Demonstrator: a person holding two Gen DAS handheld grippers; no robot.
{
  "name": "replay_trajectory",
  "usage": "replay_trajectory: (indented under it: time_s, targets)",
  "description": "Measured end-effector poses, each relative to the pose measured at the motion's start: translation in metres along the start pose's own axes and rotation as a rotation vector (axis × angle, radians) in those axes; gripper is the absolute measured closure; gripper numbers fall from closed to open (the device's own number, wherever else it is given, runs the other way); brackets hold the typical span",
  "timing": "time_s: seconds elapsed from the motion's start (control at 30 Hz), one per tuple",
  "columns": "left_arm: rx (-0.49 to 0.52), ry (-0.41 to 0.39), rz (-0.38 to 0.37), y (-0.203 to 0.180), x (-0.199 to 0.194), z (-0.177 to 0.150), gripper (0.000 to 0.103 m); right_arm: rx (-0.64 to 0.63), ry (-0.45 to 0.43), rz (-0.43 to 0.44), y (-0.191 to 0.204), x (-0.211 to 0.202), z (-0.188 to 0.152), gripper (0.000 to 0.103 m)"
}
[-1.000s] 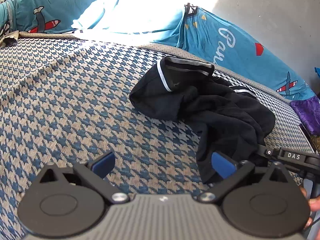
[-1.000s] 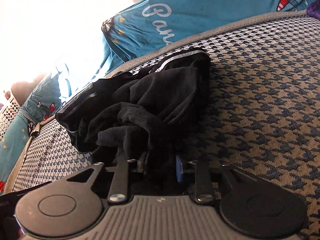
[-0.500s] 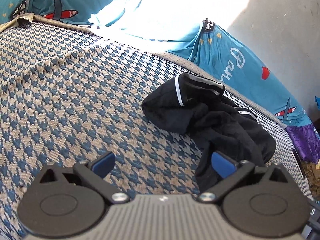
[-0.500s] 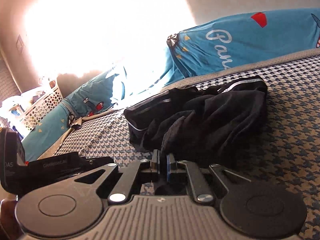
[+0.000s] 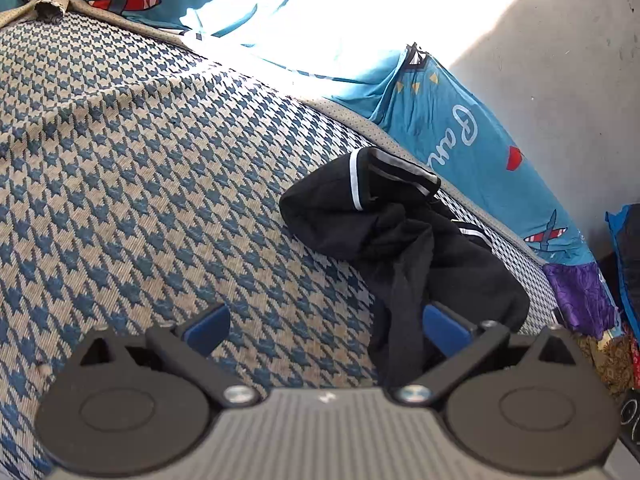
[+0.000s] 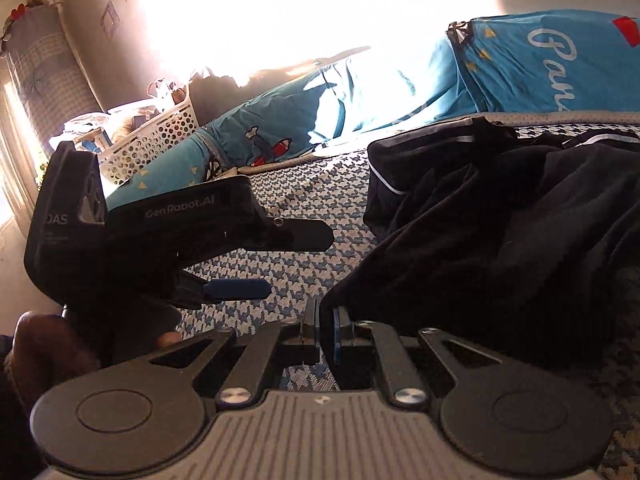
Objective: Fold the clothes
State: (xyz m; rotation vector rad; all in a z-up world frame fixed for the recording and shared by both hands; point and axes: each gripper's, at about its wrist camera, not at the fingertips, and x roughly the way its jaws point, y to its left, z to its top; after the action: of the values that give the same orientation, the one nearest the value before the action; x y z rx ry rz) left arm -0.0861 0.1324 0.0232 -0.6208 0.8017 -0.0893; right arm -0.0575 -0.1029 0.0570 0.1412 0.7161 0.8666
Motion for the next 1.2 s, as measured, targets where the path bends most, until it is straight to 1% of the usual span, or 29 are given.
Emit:
replay_trajectory:
  time_s: [0.03,0.3,0.4,0.43,0.5,0.57,0.63,0.73,0.83,0.97,1.1,1.2]
  targets:
    - [-0.005,0.009,-0.014,0.002,0.000,0.000,0.000,-0.006,0.005,0.008,0.002,0.002,0.000,0.095]
    - [0.016,0.010,-0.042,0.012,-0.007,-0.001,0.000,-0.066,0.059,0.073,0.025,0.023,-0.008,0.095]
    - [0.030,0.005,-0.013,0.013,-0.008,-0.002,0.000,-0.086,0.093,0.098,0.032,0.031,-0.015,0.094]
    - [0.029,0.002,-0.002,0.014,-0.009,-0.002,0.000,-0.094,0.101,0.092,0.034,0.034,-0.018,0.092]
    - [0.026,-0.009,0.011,0.015,-0.010,-0.002,0.000,-0.095,0.126,0.082,0.033,0.038,-0.021,0.091]
    - [0.029,-0.020,0.013,0.015,-0.011,-0.001,0.000,-0.093,0.148,0.086,0.032,0.040,-0.023,0.080]
    - [0.042,-0.017,0.011,0.012,-0.011,-0.001,0.000,-0.091,0.144,0.105,0.029,0.033,-0.021,0.071]
    - [0.061,0.007,0.016,0.006,-0.007,-0.004,0.000,-0.109,0.122,0.091,0.025,0.017,-0.020,0.068]
    - [0.066,0.026,0.020,0.004,-0.002,-0.010,0.000,-0.096,0.100,0.036,0.017,0.001,-0.020,0.068]
    - [0.074,0.054,0.027,0.002,0.005,-0.021,0.000,-0.038,0.067,-0.071,0.000,-0.019,-0.021,0.068]
    - [0.097,0.065,0.032,-0.002,0.009,-0.031,0.000,0.033,0.024,-0.216,-0.022,-0.039,-0.019,0.068]
    - [0.105,0.053,0.041,-0.004,0.012,-0.036,0.000,0.111,-0.008,-0.334,-0.042,-0.050,-0.018,0.068]
